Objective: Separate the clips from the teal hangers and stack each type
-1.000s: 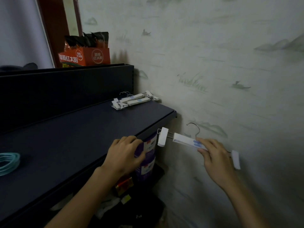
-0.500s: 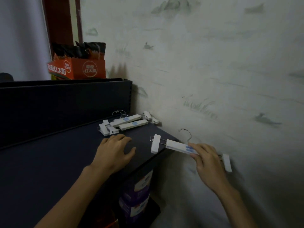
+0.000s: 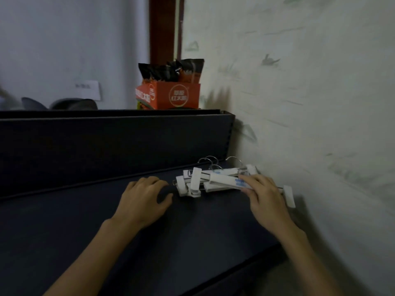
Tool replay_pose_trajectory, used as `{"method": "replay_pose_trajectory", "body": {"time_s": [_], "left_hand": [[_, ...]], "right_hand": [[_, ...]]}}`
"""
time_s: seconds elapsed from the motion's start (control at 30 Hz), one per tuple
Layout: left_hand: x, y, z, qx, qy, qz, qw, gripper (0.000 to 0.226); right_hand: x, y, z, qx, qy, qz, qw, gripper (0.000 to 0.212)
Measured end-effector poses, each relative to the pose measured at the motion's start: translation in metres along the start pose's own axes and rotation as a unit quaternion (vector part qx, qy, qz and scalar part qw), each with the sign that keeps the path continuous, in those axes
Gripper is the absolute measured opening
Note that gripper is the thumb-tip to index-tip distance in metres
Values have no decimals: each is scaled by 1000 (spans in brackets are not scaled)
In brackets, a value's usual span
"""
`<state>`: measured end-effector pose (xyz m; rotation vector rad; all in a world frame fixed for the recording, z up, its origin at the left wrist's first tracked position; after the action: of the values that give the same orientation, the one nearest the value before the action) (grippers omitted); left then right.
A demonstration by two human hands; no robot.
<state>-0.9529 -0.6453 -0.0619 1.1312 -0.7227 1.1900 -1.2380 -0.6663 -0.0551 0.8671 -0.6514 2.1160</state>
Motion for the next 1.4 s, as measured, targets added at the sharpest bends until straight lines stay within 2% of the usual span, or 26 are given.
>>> {"method": "replay_pose_trajectory", "body": {"time_s": [0.17, 0.4, 0.67, 0.87, 1.1, 1.2, 1.4], "left_hand": [[-2, -4, 8, 72, 14, 18, 997, 42], [-8, 18, 7, 126, 29, 29, 991, 43], [-14, 37, -11, 179, 34, 38, 982, 44], [-11, 38, -27, 221, 36, 60, 973, 44], [5, 21, -65, 298, 48, 100, 948, 48], [13, 14, -85, 326, 83, 101, 936, 48], [35, -11, -152, 384, 152, 106, 904, 45]], "right_hand": [[-22, 31, 43, 43, -36, 21, 998, 36], [-46, 59, 67, 78, -99, 49, 991, 36], [-61, 68, 67, 105, -129, 101, 981, 36], [-57, 61, 73, 143, -150, 106, 973, 46], [-55, 2, 83, 191, -139, 123, 964, 50], [-57, -47, 71, 200, -146, 172, 953, 51], [-67, -153, 26, 276, -152, 234, 920, 53]]}}
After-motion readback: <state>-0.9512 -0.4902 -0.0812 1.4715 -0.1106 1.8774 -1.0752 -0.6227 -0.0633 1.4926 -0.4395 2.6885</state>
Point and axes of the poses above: each hand's wrist, its own z-axis towards the middle knuckle, its own x-axis out of the back of the hand, y = z × x, the point moved 5 cm from there along z, towards the middle knuckle, and after that the axes turned 14 degrees about x, right-handed, at the moved point
